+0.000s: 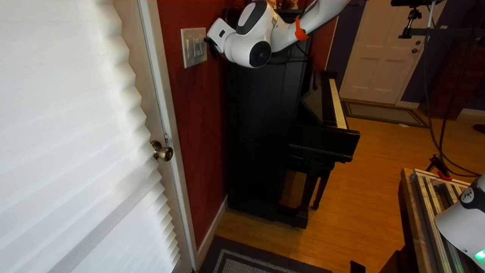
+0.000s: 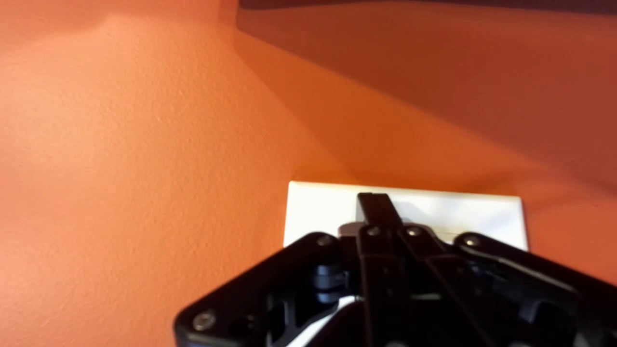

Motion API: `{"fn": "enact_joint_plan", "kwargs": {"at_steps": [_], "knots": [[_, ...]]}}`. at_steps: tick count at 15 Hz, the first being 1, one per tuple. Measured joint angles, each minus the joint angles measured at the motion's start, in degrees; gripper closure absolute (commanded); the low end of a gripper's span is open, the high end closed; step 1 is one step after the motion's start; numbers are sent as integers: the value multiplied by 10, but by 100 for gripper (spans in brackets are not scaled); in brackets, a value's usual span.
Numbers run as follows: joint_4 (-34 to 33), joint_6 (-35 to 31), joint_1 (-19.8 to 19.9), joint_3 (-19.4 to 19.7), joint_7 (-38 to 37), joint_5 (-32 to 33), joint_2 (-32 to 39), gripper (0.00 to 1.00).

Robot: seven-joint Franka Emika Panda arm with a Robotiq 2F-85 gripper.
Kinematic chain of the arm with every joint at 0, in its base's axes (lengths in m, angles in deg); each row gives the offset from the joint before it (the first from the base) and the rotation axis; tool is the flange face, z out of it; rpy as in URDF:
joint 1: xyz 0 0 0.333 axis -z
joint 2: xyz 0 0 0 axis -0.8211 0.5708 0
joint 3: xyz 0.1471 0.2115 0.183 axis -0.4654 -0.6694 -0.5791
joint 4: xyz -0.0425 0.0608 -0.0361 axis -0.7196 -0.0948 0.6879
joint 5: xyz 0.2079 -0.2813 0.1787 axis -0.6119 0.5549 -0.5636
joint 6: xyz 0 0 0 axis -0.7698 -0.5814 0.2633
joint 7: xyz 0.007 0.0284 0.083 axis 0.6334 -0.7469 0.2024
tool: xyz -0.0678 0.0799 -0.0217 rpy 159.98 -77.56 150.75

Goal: Turn the right light switch off

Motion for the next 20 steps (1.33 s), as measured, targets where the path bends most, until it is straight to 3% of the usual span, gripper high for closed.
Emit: {"fn": "enact_joint_plan", "kwargs": {"at_steps": [20], "knots": [[1, 1, 1, -3, 10, 0, 6, 100]]}}
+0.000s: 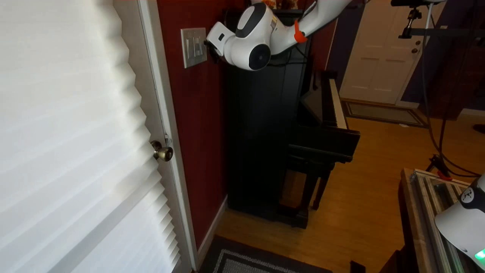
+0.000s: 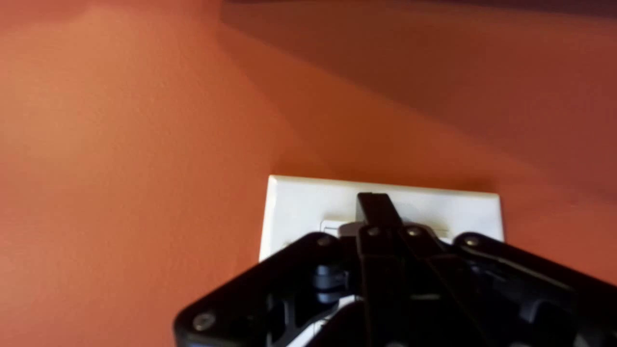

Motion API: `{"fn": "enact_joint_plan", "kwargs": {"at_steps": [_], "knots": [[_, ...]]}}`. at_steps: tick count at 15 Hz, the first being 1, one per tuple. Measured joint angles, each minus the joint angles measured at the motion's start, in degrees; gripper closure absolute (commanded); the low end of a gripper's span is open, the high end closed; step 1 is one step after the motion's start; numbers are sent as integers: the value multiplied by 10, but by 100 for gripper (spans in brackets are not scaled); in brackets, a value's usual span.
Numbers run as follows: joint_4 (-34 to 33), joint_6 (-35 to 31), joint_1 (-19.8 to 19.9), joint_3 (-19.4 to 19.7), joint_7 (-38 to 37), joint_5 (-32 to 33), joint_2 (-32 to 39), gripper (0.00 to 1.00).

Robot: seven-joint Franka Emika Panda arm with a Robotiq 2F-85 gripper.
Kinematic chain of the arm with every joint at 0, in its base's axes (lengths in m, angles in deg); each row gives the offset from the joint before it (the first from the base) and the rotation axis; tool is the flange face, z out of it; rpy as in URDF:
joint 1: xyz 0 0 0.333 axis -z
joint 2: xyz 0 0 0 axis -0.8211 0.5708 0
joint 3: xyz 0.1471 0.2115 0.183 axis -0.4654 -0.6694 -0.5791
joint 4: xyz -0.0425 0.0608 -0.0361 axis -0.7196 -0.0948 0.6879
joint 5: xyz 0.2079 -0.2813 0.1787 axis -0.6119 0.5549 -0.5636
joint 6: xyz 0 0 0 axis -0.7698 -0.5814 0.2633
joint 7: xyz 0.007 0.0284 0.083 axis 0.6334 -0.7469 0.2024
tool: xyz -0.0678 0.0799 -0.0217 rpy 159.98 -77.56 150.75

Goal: Turn the right light switch off

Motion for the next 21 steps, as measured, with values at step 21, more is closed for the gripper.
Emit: {"fn": "enact_joint_plan", "kwargs": {"at_steps": [21], "knots": [[81, -267, 66, 15, 199, -276, -140, 60]]}}
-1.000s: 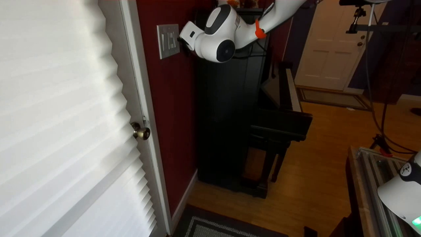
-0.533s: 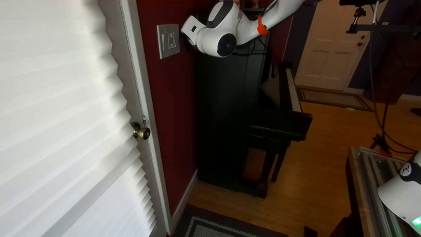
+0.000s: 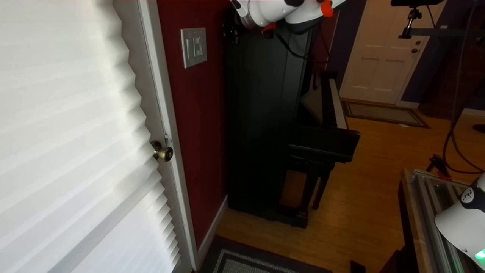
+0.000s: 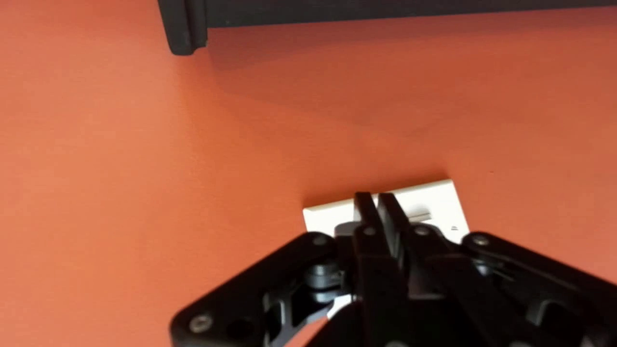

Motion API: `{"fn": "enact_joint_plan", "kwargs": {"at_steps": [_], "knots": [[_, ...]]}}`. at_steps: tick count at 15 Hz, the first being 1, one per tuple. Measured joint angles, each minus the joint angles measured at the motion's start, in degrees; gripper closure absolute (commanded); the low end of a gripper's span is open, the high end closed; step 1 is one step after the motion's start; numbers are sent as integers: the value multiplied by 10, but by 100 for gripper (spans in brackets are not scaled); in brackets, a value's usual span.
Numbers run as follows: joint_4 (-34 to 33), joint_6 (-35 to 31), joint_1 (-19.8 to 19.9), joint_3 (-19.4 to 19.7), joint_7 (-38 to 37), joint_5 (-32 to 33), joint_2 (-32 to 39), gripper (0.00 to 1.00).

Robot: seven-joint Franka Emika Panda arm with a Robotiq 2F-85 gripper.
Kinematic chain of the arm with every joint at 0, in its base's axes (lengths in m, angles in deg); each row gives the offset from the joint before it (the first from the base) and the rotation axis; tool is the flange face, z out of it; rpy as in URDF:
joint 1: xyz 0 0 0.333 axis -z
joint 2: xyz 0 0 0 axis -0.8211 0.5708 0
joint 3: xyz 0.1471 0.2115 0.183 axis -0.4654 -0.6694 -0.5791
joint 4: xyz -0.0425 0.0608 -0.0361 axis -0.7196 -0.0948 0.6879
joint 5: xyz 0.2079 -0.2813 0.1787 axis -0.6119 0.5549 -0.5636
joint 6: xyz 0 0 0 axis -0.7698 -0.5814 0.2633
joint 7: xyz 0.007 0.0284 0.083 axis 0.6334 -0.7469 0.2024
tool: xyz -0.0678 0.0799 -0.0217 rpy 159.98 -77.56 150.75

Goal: Turn the right light switch off

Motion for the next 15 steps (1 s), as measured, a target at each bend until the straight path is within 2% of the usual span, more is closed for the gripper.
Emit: {"fn": "enact_joint_plan", "kwargs": {"at_steps": [4, 6, 8, 10, 12, 13, 14, 15], "knots": [[122, -47, 2, 17, 121, -173, -67, 32], [185, -41, 3, 15, 185, -259, -89, 19], [245, -19, 15, -7, 247, -348, -109, 5], [293, 5, 49, -59, 304, -438, -127, 0], [328, 19, 101, -133, 354, -526, -135, 2], [340, 19, 132, -176, 380, -571, -135, 0], [347, 19, 157, -211, 401, -601, -135, 0], [350, 19, 170, -228, 409, -613, -135, 0]]}}
